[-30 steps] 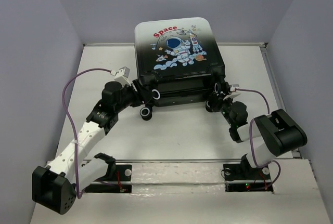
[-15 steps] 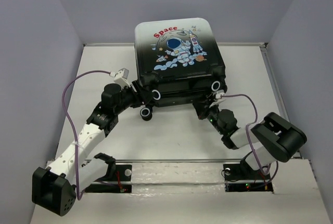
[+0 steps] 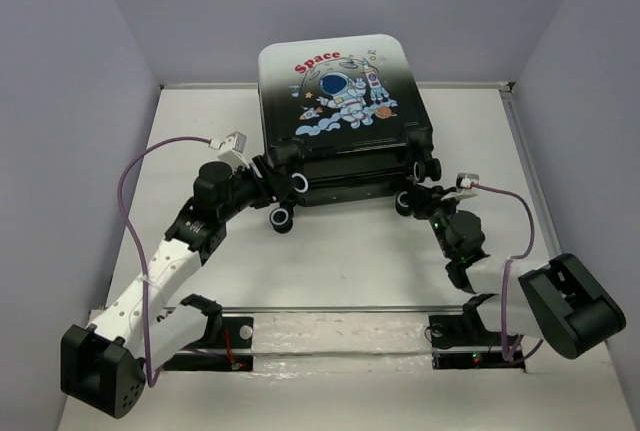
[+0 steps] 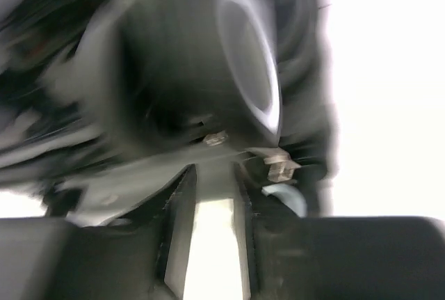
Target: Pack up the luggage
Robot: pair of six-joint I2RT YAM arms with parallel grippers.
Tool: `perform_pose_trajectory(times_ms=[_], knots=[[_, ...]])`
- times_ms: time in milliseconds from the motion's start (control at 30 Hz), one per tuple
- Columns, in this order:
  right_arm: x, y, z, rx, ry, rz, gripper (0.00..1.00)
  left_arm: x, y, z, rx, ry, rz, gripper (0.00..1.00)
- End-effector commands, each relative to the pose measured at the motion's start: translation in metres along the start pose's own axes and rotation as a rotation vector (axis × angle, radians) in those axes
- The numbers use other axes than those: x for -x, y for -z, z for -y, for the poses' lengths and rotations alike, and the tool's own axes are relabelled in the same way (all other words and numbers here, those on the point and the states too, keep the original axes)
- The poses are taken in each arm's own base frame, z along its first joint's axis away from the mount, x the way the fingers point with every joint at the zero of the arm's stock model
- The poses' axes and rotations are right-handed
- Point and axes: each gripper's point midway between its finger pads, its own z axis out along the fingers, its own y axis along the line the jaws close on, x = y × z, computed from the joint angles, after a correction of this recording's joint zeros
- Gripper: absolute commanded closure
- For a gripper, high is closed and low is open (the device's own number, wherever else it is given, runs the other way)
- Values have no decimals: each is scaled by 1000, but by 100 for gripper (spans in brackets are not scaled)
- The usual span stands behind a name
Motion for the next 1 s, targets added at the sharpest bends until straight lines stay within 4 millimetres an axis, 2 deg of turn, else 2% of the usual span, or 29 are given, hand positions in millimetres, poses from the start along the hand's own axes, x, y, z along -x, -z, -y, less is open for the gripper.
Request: perform_pose_trajectory(times_ms=[0, 167, 200, 233, 300, 333, 433, 467, 500, 533, 667, 967], knots=[[5, 0, 21, -31, -42, -39, 53, 32, 27, 69, -268, -106, 97, 94], [24, -11, 34, -20, -5, -7, 43, 40, 31, 75, -277, -114, 126, 94], [34, -14, 25, 37, 0, 32, 42, 40, 31, 75, -276, -114, 127, 94], [27, -17, 23, 72, 0, 9, 41, 40, 32, 75, -275, -112, 130, 94], [32, -23, 17, 122, 20, 33, 40, 40, 33, 75, -276, -109, 128, 94], [28, -26, 12, 177, 25, 17, 40, 38, 32, 74, -276, -104, 121, 94], [33, -39, -6, 283, 49, 22, 40, 32, 32, 72, -280, -95, 103, 94], [27, -41, -6, 295, 46, 8, 41, 29, 31, 70, -279, -94, 93, 94], [31, -43, -8, 303, 54, 29, 41, 28, 31, 70, -277, -95, 89, 94], [27, -45, -4, 294, 61, 25, 43, 27, 31, 68, -271, -97, 86, 94], [33, -50, -10, 327, 81, 54, 47, 24, 32, 64, -254, -104, 77, 94], [48, -48, -13, 328, 105, 105, 84, 20, 29, 54, -226, -94, 75, 94]])
